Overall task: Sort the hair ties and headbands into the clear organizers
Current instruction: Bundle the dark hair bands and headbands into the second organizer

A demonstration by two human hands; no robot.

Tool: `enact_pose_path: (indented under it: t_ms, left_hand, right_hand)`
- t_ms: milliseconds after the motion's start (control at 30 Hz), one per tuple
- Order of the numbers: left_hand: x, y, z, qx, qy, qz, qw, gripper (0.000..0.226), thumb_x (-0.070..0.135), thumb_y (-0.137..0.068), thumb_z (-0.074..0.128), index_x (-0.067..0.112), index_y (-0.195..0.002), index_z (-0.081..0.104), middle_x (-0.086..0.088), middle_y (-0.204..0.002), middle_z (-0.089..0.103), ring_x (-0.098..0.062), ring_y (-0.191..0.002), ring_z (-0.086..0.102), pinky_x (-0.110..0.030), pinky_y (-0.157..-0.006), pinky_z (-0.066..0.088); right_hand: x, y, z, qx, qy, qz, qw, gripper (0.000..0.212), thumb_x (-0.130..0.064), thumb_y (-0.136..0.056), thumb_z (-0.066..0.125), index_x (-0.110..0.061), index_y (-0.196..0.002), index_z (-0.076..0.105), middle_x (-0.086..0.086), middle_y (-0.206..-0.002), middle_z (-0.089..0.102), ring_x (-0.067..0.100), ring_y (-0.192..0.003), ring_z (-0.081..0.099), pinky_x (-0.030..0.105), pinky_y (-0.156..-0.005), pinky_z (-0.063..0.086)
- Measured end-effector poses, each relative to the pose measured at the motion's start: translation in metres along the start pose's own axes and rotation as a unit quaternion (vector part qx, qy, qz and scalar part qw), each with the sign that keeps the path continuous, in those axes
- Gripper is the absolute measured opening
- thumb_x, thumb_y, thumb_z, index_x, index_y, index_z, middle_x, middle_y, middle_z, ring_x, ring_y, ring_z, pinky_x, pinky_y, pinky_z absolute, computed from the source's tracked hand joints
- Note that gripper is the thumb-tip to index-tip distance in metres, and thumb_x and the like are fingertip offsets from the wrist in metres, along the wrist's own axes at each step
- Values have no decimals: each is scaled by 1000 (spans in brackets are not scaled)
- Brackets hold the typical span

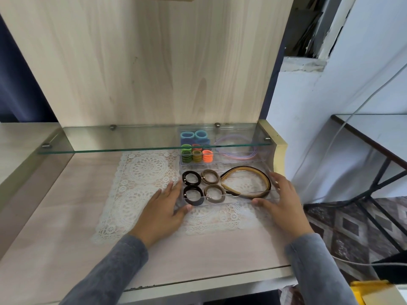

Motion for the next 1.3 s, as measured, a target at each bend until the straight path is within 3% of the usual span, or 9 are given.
enact_pose_path:
  t_ms: [167,267,367,467,567,667,900,1100,1300]
  left_hand:
    - [2,-3,-3,10,-18,-11,1000,75,52,-101,41,29,-159,1,0,-166,9,-10,-153,2,-29,-124,2]
    - [0,-3,-5,67,-18,-20,997,67,47,-100,47,28,-158,18,2,-160,32,-11,-150,22,-34,-124,10]
    - [2,-2,-12,142,4,-31,989,49,43,-95,59,28,-141,49,11,-135,61,-14,-124,55,-35,-113,27]
    - [2,-3,-20,176,5,-28,984,26,45,-91,65,32,-113,61,20,-108,67,-6,-101,61,-33,-101,28]
    - [-2,-6,-23,186,15,-27,982,14,45,-89,68,33,-92,63,23,-92,65,-1,-91,58,-30,-94,26]
    - [-5,-10,-25,188,23,-40,981,12,42,-89,68,33,-85,63,23,-85,63,0,-88,56,-32,-91,28]
    - [-6,-21,-26,206,13,-44,977,12,41,-88,71,31,-83,65,20,-83,64,-5,-85,57,-33,-84,31]
    - [-7,-28,-24,221,13,-57,974,15,40,-88,70,30,-82,61,18,-82,64,-11,-84,58,-34,-81,33]
    - [-3,-35,-25,248,43,-71,965,28,28,-88,72,26,-78,46,13,-70,56,-13,-67,52,-34,-71,36]
  right_hand:
    - [4,-7,2,17,18,19,1000,91,-31,-64,88,-24,-140,39,-1,-138,44,19,-128,42,39,-109,37]
    - [6,-9,3,39,39,28,998,91,-35,-62,89,-21,-138,41,2,-136,46,21,-124,45,38,-105,40]
    - [5,-14,6,56,46,22,997,88,-32,-63,89,-18,-137,43,5,-134,47,23,-124,46,33,-104,36]
    - [2,-18,6,67,53,16,996,84,-30,-66,87,-16,-136,43,7,-131,48,26,-123,45,34,-104,34]
    - [-2,-20,9,90,66,8,994,78,-27,-70,85,-14,-135,44,9,-129,49,28,-122,43,35,-102,34]
    - [-3,-20,15,121,58,17,991,75,-25,-72,83,-11,-134,45,10,-131,47,27,-123,40,33,-102,32]
    - [-6,-24,22,170,46,47,983,72,-21,-70,84,-5,-128,44,13,-127,42,32,-116,45,37,-103,38]
    - [-14,-30,29,185,25,61,981,69,-16,-72,83,-6,-124,39,12,-127,37,29,-107,50,24,-90,37]
    - [-17,-27,49,145,-35,75,986,84,-15,-73,82,-8,-140,31,12,-138,32,23,-125,38,16,-97,26]
Point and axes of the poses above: each hand's wrist, its own y-axis away from the middle knuckle, its own z-axis out of the palm, x = y × z, the point moved 6 cm from there along -y, towards the middle knuckle
